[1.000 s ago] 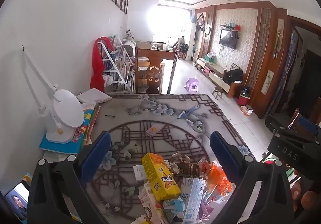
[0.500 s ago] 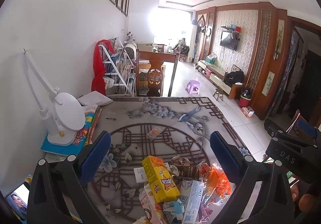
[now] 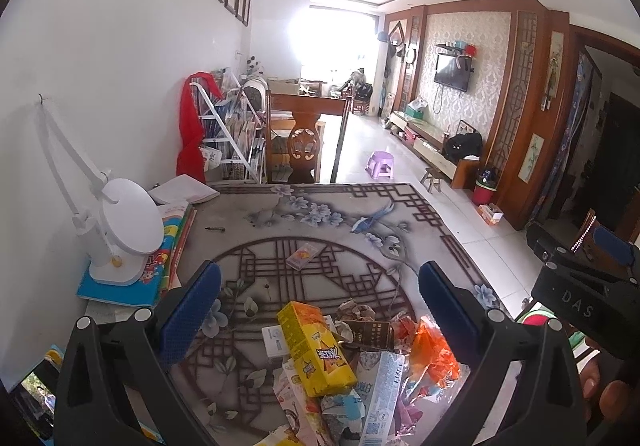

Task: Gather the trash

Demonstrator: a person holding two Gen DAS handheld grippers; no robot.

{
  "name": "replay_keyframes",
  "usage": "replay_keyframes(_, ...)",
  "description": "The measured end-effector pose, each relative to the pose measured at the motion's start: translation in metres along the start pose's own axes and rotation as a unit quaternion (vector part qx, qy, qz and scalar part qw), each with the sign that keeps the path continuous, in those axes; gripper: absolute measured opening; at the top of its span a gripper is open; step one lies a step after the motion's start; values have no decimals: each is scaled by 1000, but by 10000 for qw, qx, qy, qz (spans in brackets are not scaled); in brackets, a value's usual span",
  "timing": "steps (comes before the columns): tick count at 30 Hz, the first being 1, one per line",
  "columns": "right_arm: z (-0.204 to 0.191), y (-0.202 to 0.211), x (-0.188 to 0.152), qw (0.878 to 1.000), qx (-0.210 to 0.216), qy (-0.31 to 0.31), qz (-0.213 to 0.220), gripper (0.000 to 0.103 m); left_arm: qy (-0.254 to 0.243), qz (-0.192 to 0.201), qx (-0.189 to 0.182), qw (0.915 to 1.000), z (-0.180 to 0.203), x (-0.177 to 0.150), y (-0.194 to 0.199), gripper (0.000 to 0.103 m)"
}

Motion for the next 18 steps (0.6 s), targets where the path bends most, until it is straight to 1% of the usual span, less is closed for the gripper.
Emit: replay_keyframes(18, 8, 3, -3, 10000, -33, -72, 11, 99, -82, -61, -7, 9999, 10, -9, -2, 95)
Point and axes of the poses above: each gripper's, at about its wrist camera, not at the fingertips, and y roughly against the way its jaws point, z to its right, x to its top, the point moved 10 cm from there along -y, roughly the way its jaws point, and after that the axes turned 8 degrees about -z, right-handed, at the moved point
